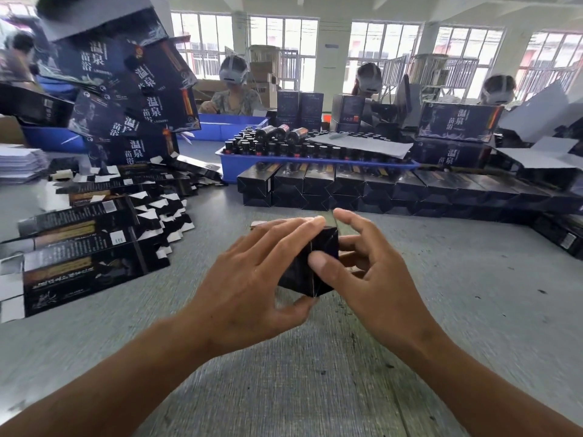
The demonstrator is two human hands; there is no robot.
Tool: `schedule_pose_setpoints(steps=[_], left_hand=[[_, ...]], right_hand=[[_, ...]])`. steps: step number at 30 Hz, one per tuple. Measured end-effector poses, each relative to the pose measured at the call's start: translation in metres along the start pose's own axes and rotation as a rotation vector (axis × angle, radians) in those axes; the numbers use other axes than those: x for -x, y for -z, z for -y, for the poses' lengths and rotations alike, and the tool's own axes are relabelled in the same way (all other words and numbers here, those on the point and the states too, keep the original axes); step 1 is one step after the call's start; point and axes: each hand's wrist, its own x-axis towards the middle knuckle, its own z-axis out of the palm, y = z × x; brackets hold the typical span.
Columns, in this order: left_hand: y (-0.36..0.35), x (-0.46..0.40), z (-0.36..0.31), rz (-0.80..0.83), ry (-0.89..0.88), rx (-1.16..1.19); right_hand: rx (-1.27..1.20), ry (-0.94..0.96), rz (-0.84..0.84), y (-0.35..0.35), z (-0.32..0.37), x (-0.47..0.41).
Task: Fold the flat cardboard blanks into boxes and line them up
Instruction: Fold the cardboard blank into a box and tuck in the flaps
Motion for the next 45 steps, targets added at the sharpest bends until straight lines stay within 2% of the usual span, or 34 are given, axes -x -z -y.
schedule_pose_setpoints(steps=[4, 6, 8, 10, 13, 16, 18, 20, 22, 25, 28, 33, 45], left_hand=[[-0.009, 0.002, -0.003, 0.048, -0.134, -0.028], [-0.012, 0.002, -0.004, 0.039, -0.133, 0.004], [-0.012, 0.002, -0.004, -0.043, -0.068, 0.043], [-0.011, 0.001, -0.004, -0.187, 0.078, 0.082], [-0.005, -0.002, 0.001, -0.351, 0.4, 0.234], [0.001, -0.005, 0.01, -0.347, 0.704, 0.603], [0.003, -0.005, 0.016, -0.316, 0.777, 0.856], [0.006, -0.005, 0.018, -0.298, 0.749, 0.941], [0.009, -0.005, 0.018, -0.308, 0.701, 0.984], [0.01, -0.003, 0.014, -0.272, 0.63, 0.945], [0.009, -0.003, 0.008, -0.229, 0.569, 0.896], [0.009, -0.001, 0.009, -0.19, 0.476, 0.833], [0.009, -0.002, 0.002, -0.212, 0.452, 0.859]], right_hand=[[0.059, 0.008, 0.053, -0.005, -0.003, 0.001], [-0.068, -0.061, 0.0, -0.003, -0.006, -0.004], [-0.188, -0.152, -0.058, 0.003, -0.01, -0.009], [-0.285, -0.22, -0.06, 0.007, -0.015, -0.014], [-0.394, -0.282, 0.02, 0.01, -0.021, -0.017], [-0.394, -0.3, 0.127, 0.006, -0.022, -0.014], [-0.352, -0.303, 0.199, 0.002, -0.022, -0.011], [-0.263, -0.291, 0.222, 0.0, -0.019, -0.008], [-0.187, -0.234, 0.173, 0.0, -0.014, -0.008], [-0.191, -0.098, 0.118, 0.004, -0.003, -0.008], [-0.127, 0.006, 0.132, 0.007, 0.005, -0.007], [-0.123, 0.06, 0.144, 0.012, 0.005, -0.006], [-0.244, 0.154, -0.009, 0.012, 0.011, -0.004]])
